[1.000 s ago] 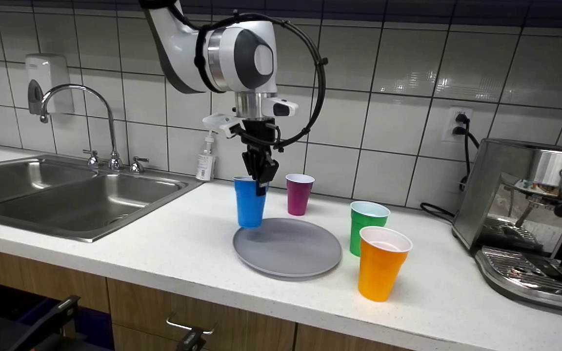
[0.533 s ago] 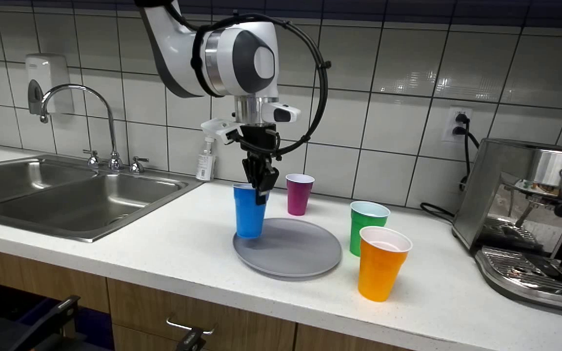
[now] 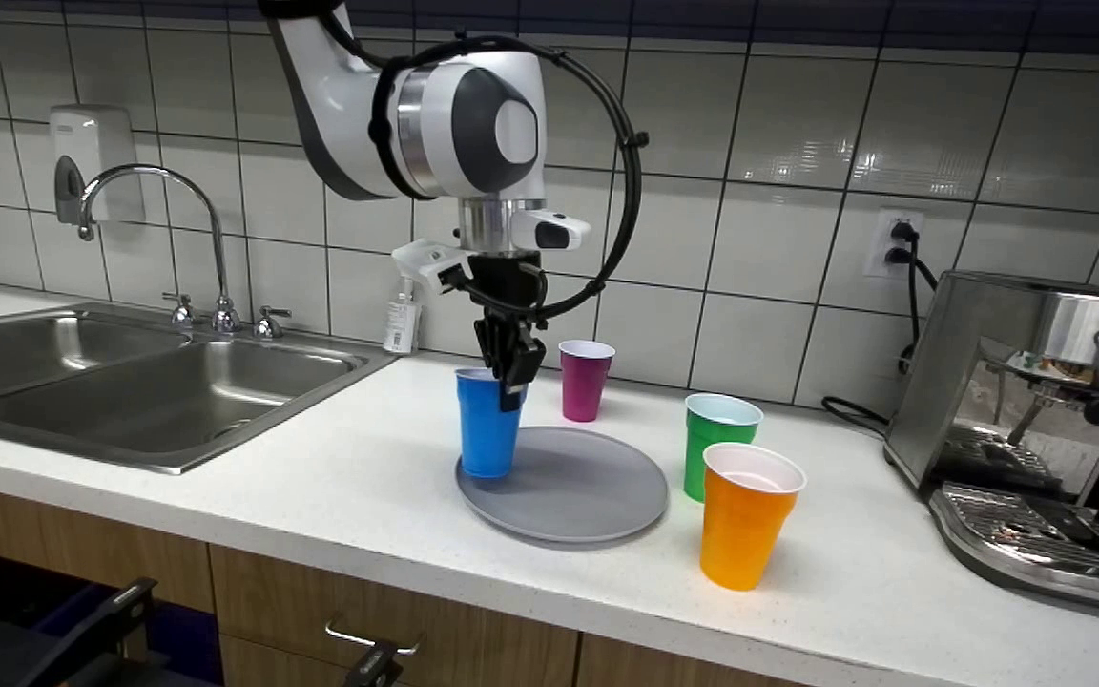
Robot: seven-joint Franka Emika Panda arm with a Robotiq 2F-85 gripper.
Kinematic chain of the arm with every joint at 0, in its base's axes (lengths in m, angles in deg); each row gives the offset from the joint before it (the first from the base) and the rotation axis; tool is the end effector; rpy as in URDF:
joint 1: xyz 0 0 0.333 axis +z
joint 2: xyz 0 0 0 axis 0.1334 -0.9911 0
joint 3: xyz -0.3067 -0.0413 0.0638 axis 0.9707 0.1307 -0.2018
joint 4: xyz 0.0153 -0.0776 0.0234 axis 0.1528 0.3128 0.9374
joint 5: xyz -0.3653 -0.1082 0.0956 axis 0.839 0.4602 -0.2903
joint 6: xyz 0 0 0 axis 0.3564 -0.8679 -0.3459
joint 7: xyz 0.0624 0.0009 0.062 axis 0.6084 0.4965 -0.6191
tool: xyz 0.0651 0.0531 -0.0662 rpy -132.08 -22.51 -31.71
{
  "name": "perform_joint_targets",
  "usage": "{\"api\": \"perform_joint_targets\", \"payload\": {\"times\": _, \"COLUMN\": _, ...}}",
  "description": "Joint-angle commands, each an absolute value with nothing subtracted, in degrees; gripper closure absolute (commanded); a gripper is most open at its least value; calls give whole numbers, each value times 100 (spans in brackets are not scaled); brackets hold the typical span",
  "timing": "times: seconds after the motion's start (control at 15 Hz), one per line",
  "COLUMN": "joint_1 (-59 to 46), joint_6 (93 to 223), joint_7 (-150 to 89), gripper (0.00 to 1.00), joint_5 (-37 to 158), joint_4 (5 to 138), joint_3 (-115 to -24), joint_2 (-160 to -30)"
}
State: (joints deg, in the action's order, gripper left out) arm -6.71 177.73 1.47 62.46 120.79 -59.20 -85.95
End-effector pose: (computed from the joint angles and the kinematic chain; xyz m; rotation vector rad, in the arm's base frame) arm 0.4748 -0.1084 0.2494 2.8543 -1.1632 0.1593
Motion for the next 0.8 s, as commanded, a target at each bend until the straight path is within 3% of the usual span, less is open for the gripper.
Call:
{"api": "perform_joint_targets", "payload": {"times": 0.0, "joint_1": -797, "joint_6": 17983, "joint_7": 356, "gripper": 99, "joint_5": 6355, "joint_4": 12258, "joint_3": -5990, "joint_2": -8472}}
{"api": "perform_joint_targets", "payload": {"times": 0.73, "joint_1": -857, "joint_6": 18179, "joint_7": 532, "gripper": 99, "joint_5": 6374, "joint_4": 12357, "joint_3": -5943, "joint_2": -8518}}
